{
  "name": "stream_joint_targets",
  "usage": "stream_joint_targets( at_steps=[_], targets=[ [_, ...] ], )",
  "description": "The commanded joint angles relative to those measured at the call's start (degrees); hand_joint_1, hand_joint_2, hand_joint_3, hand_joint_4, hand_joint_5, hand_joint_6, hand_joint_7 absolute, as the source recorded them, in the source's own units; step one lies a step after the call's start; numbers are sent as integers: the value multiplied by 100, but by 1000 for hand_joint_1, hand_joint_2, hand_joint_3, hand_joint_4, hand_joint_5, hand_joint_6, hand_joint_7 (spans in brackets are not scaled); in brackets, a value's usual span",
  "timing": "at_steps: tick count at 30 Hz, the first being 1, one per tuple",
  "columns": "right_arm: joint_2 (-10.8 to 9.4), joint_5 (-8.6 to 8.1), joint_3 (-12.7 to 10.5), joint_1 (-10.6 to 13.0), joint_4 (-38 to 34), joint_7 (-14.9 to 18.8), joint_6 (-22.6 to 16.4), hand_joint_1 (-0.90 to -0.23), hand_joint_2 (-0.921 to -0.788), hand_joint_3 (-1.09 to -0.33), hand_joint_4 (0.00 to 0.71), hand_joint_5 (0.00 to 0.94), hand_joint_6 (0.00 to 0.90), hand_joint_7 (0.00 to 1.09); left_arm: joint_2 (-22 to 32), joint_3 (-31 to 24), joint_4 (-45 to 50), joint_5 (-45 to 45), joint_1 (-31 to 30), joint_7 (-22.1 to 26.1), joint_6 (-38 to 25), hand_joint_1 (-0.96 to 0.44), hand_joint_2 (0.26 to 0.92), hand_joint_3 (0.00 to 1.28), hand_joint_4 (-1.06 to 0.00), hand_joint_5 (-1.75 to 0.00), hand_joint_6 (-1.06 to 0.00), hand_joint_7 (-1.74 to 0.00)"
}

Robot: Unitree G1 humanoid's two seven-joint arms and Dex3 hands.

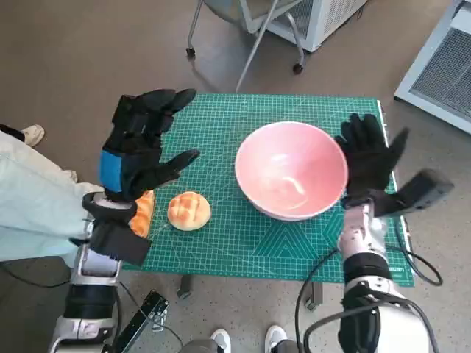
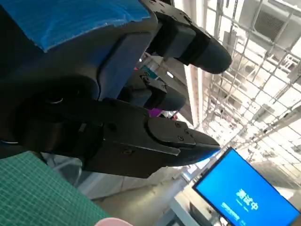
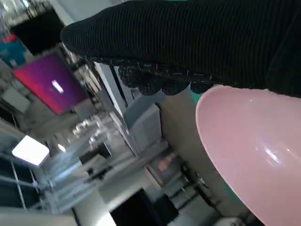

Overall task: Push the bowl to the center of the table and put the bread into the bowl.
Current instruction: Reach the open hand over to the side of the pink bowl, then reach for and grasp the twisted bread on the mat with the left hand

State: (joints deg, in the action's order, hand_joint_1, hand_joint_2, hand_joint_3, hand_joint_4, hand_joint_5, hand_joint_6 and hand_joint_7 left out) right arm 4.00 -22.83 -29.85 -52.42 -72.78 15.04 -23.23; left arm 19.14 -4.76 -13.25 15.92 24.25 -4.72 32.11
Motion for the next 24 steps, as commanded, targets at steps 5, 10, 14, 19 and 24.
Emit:
stream_joint_targets(
  at_steps=[5, 10, 14, 19, 24],
  targets=[
    [-290, 8, -14, -269, -188, -155, 253, -517, -921, -822, 263, 9, -1, 728, 46, -90, 384, 44, -244, -82, -222, -174, 921, 111, -277, -528, -252, -813],
    [-337, 71, 17, -348, -218, -188, 300, -502, -921, -841, 263, 8, -1, 705, 84, -97, 583, 62, -367, -45, -358, -184, 921, 111, -282, -521, -254, -809],
    [-245, 233, 136, -364, -194, -254, 238, -498, -921, -862, 255, 3, -1, 694, 211, -126, 732, 30, -477, 64, -420, -195, 921, 106, -283, -517, -253, -807],
    [-70, 678, 481, -329, -84, -394, -198, -488, -921, -897, 254, 3, -1, 692, 697, -301, 954, -182, -657, 535, -522, -210, 921, 87, -285, -476, -249, -784],
    [94, 1200, 912, -233, 144, -505, -883, -516, -921, -865, 284, 16, 8, 727, 1396, -628, 1189, -288, -849, 1108, -684, -168, 918, 45, -320, -360, -292, -689]
  ],
)
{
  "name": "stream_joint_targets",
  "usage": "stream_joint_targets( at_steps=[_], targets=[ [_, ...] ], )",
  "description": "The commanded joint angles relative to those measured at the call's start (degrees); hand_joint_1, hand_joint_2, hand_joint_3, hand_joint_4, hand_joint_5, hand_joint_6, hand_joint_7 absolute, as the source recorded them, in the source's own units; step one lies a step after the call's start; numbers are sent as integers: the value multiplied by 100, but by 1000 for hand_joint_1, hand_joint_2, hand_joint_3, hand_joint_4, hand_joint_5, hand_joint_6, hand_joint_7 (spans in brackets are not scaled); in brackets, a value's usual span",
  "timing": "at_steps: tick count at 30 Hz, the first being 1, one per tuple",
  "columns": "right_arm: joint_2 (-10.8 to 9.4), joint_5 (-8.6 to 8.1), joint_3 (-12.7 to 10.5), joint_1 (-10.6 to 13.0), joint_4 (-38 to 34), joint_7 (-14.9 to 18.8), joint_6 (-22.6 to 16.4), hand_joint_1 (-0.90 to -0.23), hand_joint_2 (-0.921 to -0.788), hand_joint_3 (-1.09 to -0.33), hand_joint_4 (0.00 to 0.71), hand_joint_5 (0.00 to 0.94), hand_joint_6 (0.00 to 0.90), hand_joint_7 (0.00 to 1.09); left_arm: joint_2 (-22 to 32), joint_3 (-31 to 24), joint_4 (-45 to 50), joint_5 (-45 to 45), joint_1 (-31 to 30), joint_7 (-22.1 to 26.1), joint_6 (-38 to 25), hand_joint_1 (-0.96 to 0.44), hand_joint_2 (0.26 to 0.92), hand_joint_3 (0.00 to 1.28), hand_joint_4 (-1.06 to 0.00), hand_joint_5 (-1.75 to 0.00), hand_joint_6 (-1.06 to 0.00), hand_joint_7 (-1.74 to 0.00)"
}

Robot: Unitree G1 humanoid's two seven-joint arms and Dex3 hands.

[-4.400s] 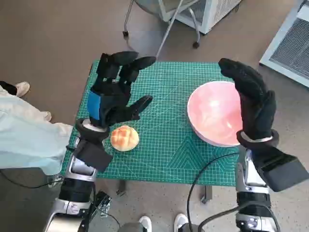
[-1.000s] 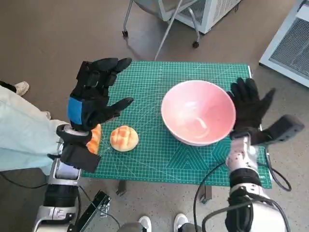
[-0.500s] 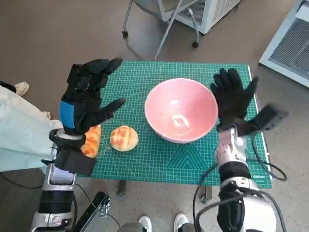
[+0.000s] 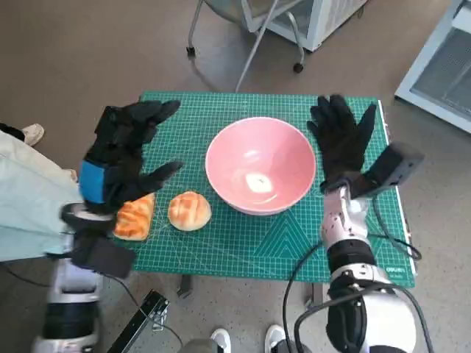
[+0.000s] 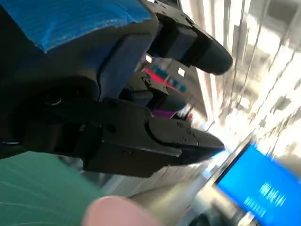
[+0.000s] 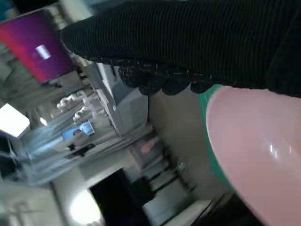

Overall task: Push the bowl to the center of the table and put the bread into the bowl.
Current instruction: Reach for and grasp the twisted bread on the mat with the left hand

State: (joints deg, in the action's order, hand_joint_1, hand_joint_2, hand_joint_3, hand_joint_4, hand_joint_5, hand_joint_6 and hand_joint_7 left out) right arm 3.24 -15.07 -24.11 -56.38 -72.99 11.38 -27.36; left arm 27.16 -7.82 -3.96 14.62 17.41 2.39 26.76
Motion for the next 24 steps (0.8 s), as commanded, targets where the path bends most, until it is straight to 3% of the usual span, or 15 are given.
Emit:
stream_joint_targets(
  at_steps=[1, 3, 6, 9, 12, 16, 24],
  targets=[
    [235, 573, 471, 218, 275, -91, -688, -526, -921, -858, 289, 18, 7, 742, 824, -412, 289, -128, -200, 555, -193, -153, 916, 34, -338, -317, -310, -659],
    [331, 744, 647, 316, 465, 42, -1038, -547, -921, -845, 297, 21, 8, 760, 1200, -543, 302, -84, -241, 816, -221, -113, 909, 20, -361, -257, -339, -615],
    [426, 869, 824, 464, 750, 238, -1472, -576, -921, -829, 305, 23, 9, 781, 1673, -655, 204, -43, -248, 1112, -125, -56, 902, 7, -398, -174, -381, -545],
    [501, 917, 984, 633, 1083, 423, -1784, -588, -921, -825, 314, 27, 9, 800, 2086, -698, 20, 13, -241, 1318, 67, -18, 896, 3, -423, -123, -411, -492],
    [555, 859, 1103, 818, 1478, 674, -2015, -596, -921, -826, 332, 35, 2, 820, 2527, -675, -289, 175, -186, 1444, 397, 33, 891, 1, -448, -79, -451, -424],
    [566, 785, 1220, 1110, 2033, 822, -2194, -605, -921, -820, 345, 41, 0, 834, 3017, -528, -805, 622, -53, 1321, 999, 72, 881, 0, -481, -52, -499, -355],
    [572, 970, 1458, 1565, 2922, 646, -2248, -619, -921, -818, 354, 45, 8, 854, 3682, -27, -1652, 1882, 369, 703, 2001, 110, 863, 0, -557, -25, -623, -193]
  ],
)
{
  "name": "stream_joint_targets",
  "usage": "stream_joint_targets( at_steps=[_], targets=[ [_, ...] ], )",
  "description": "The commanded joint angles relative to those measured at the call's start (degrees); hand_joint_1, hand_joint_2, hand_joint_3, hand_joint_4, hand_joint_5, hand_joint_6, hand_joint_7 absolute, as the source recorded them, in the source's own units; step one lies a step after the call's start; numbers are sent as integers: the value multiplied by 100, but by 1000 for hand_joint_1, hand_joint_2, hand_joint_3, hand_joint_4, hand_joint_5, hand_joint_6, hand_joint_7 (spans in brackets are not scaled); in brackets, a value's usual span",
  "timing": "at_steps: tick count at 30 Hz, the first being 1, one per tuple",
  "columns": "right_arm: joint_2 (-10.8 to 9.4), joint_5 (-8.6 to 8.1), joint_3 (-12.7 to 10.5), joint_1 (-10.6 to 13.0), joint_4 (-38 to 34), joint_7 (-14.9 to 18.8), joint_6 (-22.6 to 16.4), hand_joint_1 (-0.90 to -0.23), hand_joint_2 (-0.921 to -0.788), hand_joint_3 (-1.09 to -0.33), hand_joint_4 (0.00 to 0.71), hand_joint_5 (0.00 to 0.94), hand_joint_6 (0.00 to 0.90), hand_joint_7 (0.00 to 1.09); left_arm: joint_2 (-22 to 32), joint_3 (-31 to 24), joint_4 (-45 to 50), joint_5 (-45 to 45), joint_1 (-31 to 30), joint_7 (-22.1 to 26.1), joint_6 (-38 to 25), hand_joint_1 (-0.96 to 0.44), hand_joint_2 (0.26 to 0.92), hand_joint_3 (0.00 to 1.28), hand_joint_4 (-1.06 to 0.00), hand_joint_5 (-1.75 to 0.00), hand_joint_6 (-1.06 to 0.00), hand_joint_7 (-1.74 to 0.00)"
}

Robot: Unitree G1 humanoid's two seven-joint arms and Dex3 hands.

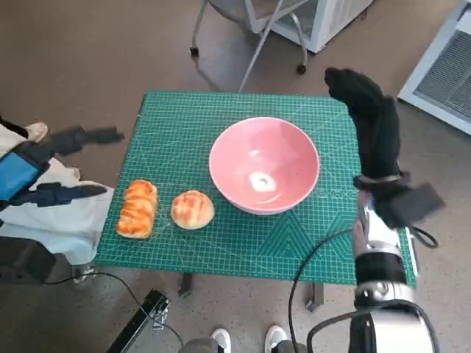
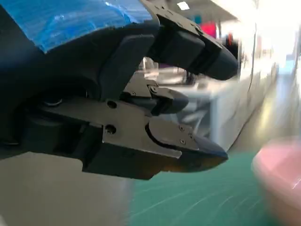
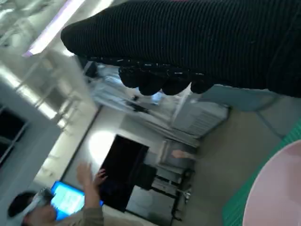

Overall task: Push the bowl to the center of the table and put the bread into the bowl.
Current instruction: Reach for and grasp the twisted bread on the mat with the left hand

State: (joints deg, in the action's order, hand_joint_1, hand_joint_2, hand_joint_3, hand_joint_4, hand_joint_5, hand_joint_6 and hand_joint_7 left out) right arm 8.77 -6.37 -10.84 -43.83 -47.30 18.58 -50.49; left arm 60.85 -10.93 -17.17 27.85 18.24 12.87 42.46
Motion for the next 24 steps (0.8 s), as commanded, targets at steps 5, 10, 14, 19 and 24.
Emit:
stream_joint_targets(
  at_steps=[5, 10, 14, 19, 24],
  targets=[
    [35, 164, 248, 459, 636, -157, 179, -624, -921, -820, 351, 44, 2, 858, 597, 711, -618, 1358, 617, -710, 739, 102, 857, 0, -582, -19, -673, -131],
    [97, 324, 343, 504, 728, -285, 233, -616, -921, -825, 350, 44, -1, 845, 710, 1148, -809, 2005, 937, -1027, 865, 66, 843, 0, -600, -12, -692, -75],
    [126, 357, 392, 502, 729, -296, 276, -607, -921, -836, 344, 42, -1, 836, 751, 1571, -950, 2682, 1214, -1518, 928, 15, 824, 0, -595, -5, -686, -49],
    [144, 332, 435, 493, 717, -290, 309, -602, -921, -840, 339, 41, -1, 827, 769, 2175, -1106, 3571, 1646, -2240, 994, -46, 811, 1, -549, -1, -662, -25],
    [141, 283, 477, 508, 758, -262, 353, -597, -921, -842, 338, 41, -1, 811, 757, 2879, -1300, 4605, 2150, -3183, 905, -102, 828, 8, -477, 0, -600, -4]
  ],
)
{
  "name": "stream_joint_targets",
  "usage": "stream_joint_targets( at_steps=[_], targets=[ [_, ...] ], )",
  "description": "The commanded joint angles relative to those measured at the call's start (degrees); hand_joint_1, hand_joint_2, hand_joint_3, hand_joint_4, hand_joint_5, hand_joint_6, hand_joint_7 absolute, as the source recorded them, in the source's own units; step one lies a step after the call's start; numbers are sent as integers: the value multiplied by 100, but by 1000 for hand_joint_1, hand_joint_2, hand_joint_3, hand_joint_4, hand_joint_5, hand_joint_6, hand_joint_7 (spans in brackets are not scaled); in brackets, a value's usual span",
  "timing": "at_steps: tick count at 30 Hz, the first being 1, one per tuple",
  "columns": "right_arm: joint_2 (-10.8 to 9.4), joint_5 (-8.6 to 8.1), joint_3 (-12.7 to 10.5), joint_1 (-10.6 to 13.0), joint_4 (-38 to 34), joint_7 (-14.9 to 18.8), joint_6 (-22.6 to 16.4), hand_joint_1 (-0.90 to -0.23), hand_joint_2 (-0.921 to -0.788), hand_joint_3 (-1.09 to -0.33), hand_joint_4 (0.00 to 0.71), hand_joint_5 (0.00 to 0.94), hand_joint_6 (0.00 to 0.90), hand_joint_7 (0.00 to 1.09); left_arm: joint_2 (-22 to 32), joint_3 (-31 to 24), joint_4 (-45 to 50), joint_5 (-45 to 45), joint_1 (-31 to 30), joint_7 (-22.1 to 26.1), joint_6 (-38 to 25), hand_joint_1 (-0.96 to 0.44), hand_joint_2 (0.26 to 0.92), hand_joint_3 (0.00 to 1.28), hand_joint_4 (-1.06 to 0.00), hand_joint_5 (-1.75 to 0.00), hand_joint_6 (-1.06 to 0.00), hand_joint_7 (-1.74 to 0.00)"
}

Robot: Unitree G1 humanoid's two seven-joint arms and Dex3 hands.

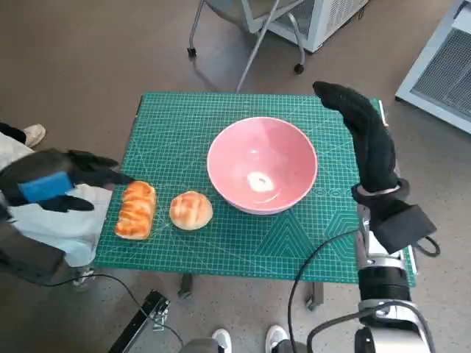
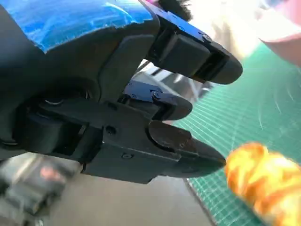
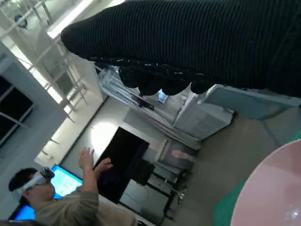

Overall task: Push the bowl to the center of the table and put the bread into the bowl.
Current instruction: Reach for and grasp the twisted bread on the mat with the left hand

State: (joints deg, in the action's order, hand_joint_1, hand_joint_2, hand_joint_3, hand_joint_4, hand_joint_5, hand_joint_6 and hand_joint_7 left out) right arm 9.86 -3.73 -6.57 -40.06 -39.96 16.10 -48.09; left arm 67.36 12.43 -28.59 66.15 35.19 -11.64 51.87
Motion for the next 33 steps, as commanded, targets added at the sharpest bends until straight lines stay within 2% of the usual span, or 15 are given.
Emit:
stream_joint_targets(
  at_steps=[1, 7, 10, 22, 29, 33],
  targets=[
    [31, 1, 58, 138, 42, 0, 126, -596, -921, -843, 337, 41, -1, 810, 91, 718, -216, 1019, 583, -939, -85, -107, 830, 9, -468, 0, -594, -3],
    [26, -54, 99, 186, 159, 27, 186, -593, -921, -845, 336, 41, -1, 805, -41, 1552, -575, 1980, 1172, -1820, -298, -167, 854, 12, -397, 0, -496, 0],
    [26, -81, 115, 231, 242, 38, 225, -594, -921, -846, 335, 42, -1, 807, -125, 1891, -762, 2234, 1404, -2095, -357, -190, 857, 10, -358, 1, -431, 0],
    [47, -28, 115, 435, 501, -62, 324, -601, -921, -848, 334, 44, -1, 812, -411, 2781, -1263, 2439, 1895, -2405, -236, -213, 862, 3, -262, 0, -303, 0],
    [37, 23, 124, 539, 638, -159, 390, -603, -921, -860, 333, 45, -1, 815, -612, 3270, -1540, 2667, 2046, -2858, -422, -229, 856, 0, -192, 0, -269, 0],
    [20, 62, 141, 618, 758, -235, 447, -602, -921, -864, 331, 46, -1, 816, -801, 3586, -1708, 2794, 2088, -3158, -485, -231, 852, 0, -189, -3, -249, 0]
  ],
)
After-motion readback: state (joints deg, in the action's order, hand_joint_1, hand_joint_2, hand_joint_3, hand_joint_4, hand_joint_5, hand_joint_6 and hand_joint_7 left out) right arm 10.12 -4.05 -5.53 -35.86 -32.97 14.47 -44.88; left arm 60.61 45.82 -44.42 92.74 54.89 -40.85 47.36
